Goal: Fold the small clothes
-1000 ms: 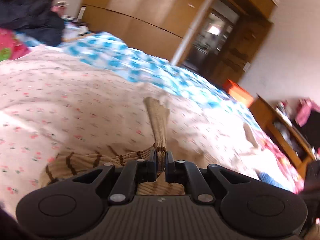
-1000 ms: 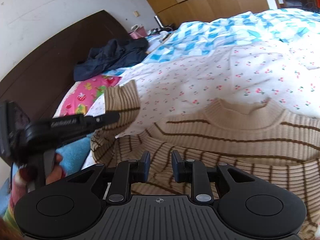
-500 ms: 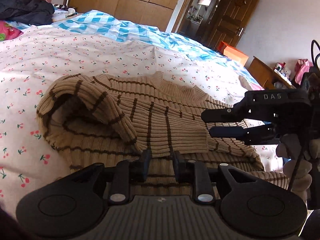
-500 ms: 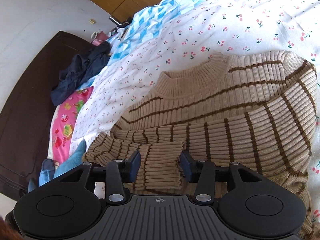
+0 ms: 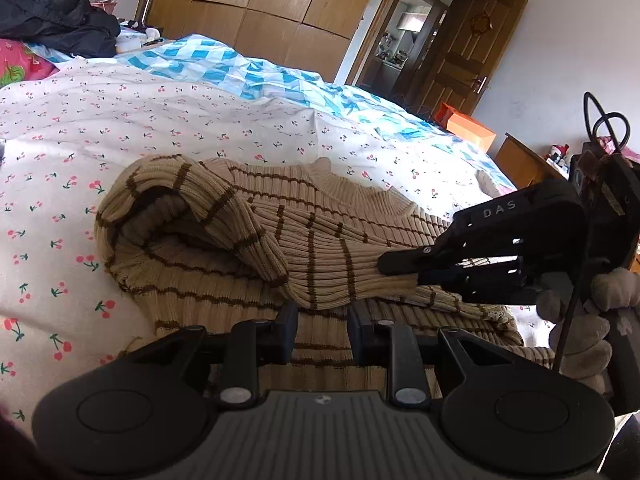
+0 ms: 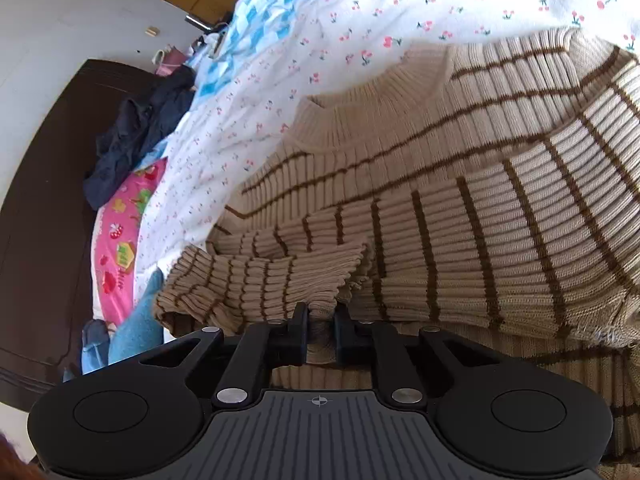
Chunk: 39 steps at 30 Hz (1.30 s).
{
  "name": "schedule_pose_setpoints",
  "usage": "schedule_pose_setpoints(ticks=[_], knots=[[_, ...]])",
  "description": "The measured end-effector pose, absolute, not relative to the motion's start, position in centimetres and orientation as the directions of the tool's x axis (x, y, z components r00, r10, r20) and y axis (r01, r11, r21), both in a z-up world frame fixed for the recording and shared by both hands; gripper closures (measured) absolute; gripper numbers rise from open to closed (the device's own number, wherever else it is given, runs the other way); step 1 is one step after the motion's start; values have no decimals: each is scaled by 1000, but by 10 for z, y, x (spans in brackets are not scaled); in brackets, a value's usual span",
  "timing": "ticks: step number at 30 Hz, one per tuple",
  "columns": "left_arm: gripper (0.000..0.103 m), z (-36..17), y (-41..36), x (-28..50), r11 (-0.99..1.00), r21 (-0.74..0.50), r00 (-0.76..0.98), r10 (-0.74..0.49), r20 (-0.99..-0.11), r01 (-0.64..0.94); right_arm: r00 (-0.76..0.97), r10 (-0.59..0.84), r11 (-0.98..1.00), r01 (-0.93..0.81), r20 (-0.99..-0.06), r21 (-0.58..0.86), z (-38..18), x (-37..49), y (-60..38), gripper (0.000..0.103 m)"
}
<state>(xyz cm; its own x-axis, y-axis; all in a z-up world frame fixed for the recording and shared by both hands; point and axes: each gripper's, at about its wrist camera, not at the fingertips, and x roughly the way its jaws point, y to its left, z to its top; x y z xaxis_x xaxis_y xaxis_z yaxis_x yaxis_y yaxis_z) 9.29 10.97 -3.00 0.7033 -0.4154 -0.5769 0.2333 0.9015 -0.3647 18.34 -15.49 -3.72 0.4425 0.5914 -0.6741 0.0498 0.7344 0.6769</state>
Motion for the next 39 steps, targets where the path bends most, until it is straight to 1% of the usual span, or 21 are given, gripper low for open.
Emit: schedule_pose_setpoints(ticks=[4,7,9,10,12,13,16,18,19,21,24,26,28,29,31,35,36,39], knots=[[71,-22,111,91,901,-363,721,-413,-556,236,546,569,733,2,-615,680,-2,182,-176,93],[69,-6,112,90,890,-370,741,-435,-511,268,626,531,739,-14,-571,673,26,179,-206,94],[56,6,109,93,892,-347,766,-433,-475,289,673,487,757,-8,-556,653,39,174,-228,94],[52,9,106,95,896,-328,776,-429,-462,300,692,458,772,2,-558,636,42,171,-239,94],[33,10,98,105,916,-258,802,-395,-448,307,708,388,810,43,-589,585,38,169,-256,94],[31,6,94,111,926,-223,808,-376,-454,305,701,364,821,69,-613,567,30,170,-263,94],[31,-22,84,140,950,-151,765,-310,-564,274,628,296,853,166,-720,495,-7,174,-270,94],[31,-44,83,152,956,-148,713,-289,-639,255,584,277,859,205,-763,469,-30,174,-270,94],[31,-49,84,153,956,-157,699,-290,-654,249,569,275,861,212,-775,461,-39,173,-269,94],[31,-48,84,147,956,-149,706,-287,-648,252,577,281,859,206,-767,469,-41,171,-269,94],[31,-41,84,142,956,-151,716,-290,-635,253,599,288,854,192,-747,483,-31,168,-273,93],[31,-38,85,142,956,-152,720,-289,-631,250,616,285,866,163,-735,473,-22,165,-272,89],[31,-39,85,144,961,-136,718,-271,-642,241,607,276,884,143,-745,444,-19,165,-267,88],[30,-42,85,148,967,-111,709,-244,-662,229,590,276,893,134,-759,429,-22,166,-264,87],[29,-48,85,152,974,-77,690,-206,-694,214,525,263,917,124,-809,379,-33,172,-257,87],[30,-41,92,143,978,-51,701,-182,-690,203,559,242,929,103,-793,356,-23,163,-250,85],[30,-39,94,140,979,-53,702,-179,-689,198,569,239,931,96,-787,353,-18,158,-250,83],[30,-29,105,126,978,-83,689,-194,-699,191,560,234,944,64,-795,323,-8,137,-251,83]])
